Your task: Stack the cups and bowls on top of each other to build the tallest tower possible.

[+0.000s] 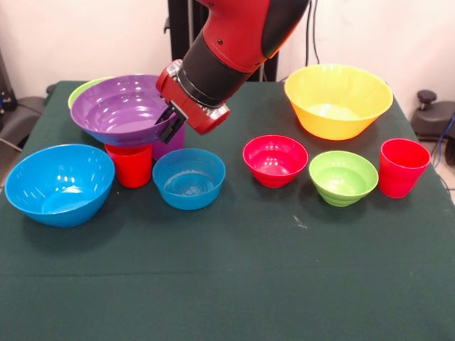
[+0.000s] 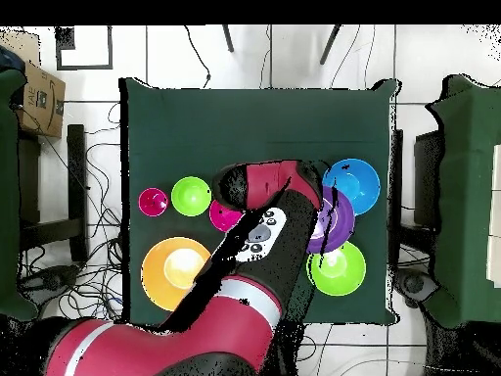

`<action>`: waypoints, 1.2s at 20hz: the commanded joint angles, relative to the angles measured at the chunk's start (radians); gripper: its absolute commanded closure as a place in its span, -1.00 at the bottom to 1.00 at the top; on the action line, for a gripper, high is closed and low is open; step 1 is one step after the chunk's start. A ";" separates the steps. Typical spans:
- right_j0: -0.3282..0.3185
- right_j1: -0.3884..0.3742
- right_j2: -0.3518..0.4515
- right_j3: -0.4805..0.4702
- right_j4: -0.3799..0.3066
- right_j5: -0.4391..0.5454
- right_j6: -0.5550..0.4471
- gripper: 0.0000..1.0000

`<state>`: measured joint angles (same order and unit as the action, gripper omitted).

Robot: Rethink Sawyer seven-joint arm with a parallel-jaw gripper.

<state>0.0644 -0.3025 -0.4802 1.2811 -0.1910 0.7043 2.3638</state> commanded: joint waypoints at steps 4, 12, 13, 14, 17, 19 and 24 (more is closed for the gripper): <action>-0.015 0.040 0.128 0.011 -0.026 0.009 -0.033 1.00; -0.020 0.040 0.125 0.015 -0.034 -0.004 -0.038 1.00; -0.022 0.041 0.125 0.018 -0.035 -0.011 -0.037 1.00; -0.024 0.042 0.124 0.020 -0.037 -0.017 -0.036 1.00; -0.023 0.046 0.118 0.025 -0.041 -0.022 -0.032 1.00; -0.021 0.047 0.112 0.030 -0.042 -0.030 -0.020 1.00; -0.019 0.045 0.108 0.039 -0.043 -0.046 -0.009 1.00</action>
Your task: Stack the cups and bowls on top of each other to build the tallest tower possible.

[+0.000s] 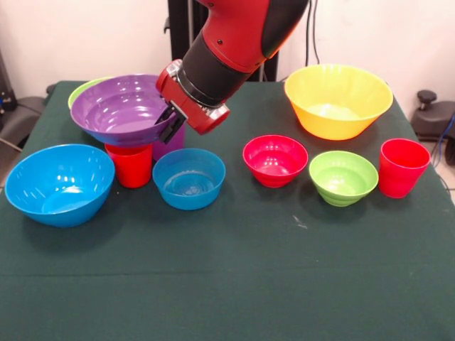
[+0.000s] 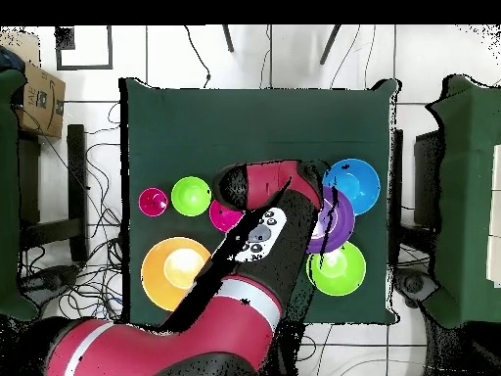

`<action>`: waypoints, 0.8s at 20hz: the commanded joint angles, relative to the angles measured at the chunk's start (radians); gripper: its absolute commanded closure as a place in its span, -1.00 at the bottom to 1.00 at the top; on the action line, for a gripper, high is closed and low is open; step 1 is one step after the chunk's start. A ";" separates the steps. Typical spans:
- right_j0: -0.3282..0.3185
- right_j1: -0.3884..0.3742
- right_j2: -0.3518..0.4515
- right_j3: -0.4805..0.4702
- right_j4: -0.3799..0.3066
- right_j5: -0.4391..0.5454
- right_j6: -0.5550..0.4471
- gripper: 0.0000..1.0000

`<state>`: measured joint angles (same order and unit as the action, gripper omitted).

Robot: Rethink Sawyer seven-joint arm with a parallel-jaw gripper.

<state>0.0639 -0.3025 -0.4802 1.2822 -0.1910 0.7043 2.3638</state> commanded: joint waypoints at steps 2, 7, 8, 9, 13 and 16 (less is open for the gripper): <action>-0.019 0.044 0.108 0.043 -0.044 -0.053 -0.008 1.00; -0.019 0.041 0.108 0.048 -0.047 -0.056 -0.011 1.00; -0.019 0.041 0.107 0.048 -0.047 -0.056 -0.012 1.00; -0.020 0.041 0.107 0.048 -0.049 -0.058 -0.014 1.00; -0.029 0.043 0.108 0.047 -0.056 -0.070 -0.024 1.00; -0.032 0.044 0.109 0.051 -0.060 -0.082 -0.025 1.00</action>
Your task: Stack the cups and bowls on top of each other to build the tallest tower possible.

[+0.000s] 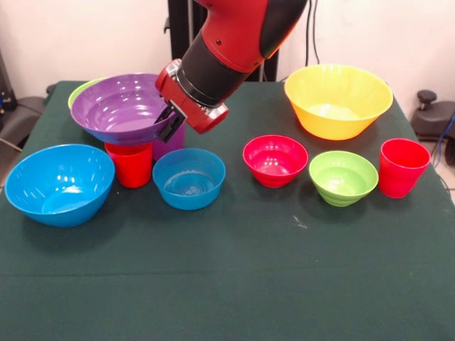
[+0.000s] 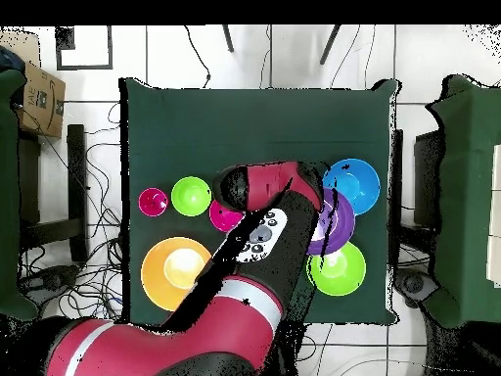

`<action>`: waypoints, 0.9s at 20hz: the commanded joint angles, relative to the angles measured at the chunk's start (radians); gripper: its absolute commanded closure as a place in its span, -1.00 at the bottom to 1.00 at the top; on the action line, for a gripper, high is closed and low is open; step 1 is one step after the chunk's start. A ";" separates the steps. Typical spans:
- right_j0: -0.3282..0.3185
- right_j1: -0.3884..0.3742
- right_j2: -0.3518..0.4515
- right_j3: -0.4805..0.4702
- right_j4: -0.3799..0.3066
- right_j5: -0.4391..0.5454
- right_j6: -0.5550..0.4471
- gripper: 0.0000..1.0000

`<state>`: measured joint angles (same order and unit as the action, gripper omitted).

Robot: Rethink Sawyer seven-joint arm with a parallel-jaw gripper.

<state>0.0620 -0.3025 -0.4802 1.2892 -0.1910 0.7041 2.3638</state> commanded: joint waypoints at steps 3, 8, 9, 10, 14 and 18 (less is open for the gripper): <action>-0.035 0.042 0.110 0.049 -0.066 -0.095 -0.031 1.00; -0.047 0.046 0.116 0.050 -0.073 -0.117 -0.039 1.00; -0.047 0.046 0.116 0.050 -0.073 -0.119 -0.038 1.00; -0.048 0.047 0.116 0.049 -0.073 -0.120 -0.038 1.00; -0.048 0.055 0.114 0.040 -0.071 -0.123 -0.035 1.00; -0.046 0.058 0.114 0.040 -0.070 -0.126 -0.032 1.00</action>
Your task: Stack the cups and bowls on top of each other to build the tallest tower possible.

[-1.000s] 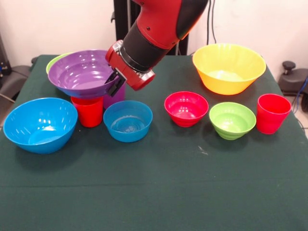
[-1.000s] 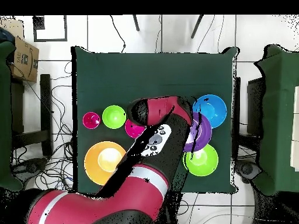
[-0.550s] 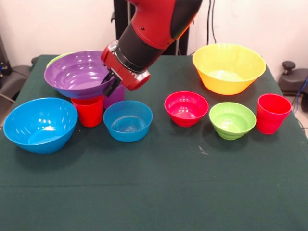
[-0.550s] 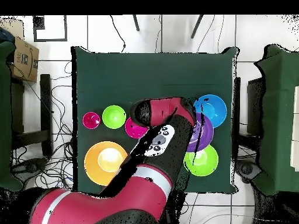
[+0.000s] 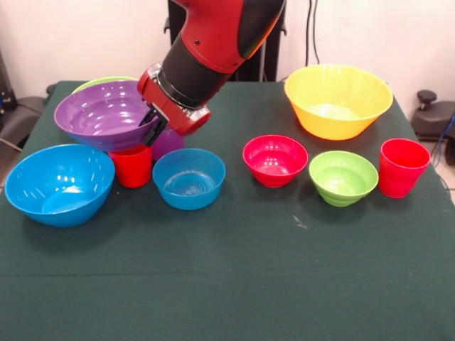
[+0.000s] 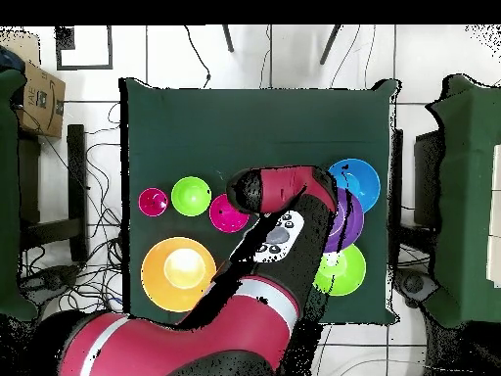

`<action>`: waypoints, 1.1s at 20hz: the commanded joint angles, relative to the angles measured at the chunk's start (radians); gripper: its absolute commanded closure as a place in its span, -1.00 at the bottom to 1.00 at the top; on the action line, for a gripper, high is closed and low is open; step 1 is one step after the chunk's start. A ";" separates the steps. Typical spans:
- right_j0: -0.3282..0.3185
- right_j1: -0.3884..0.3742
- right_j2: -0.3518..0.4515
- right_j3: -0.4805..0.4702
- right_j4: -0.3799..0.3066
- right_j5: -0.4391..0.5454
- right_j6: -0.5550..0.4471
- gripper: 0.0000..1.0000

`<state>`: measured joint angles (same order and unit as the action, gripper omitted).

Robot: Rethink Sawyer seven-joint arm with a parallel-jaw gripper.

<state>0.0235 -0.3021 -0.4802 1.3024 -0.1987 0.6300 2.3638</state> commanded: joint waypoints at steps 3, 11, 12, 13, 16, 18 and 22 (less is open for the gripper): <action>-0.002 0.047 0.118 0.035 -0.050 -0.012 -0.034 1.00; -0.013 0.023 0.149 0.059 -0.030 0.052 -0.072 1.00; -0.014 0.018 0.154 0.065 -0.028 0.059 -0.077 1.00; -0.015 0.010 0.161 0.075 -0.024 0.071 -0.083 1.00; -0.015 0.002 0.171 0.090 -0.018 0.081 -0.080 1.00; -0.019 0.004 0.183 0.099 -0.010 0.080 -0.077 1.00; -0.025 0.005 0.196 0.105 -0.007 0.079 -0.074 1.00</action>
<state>0.0142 -0.3140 -0.4538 1.3504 -0.1987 0.6302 2.3638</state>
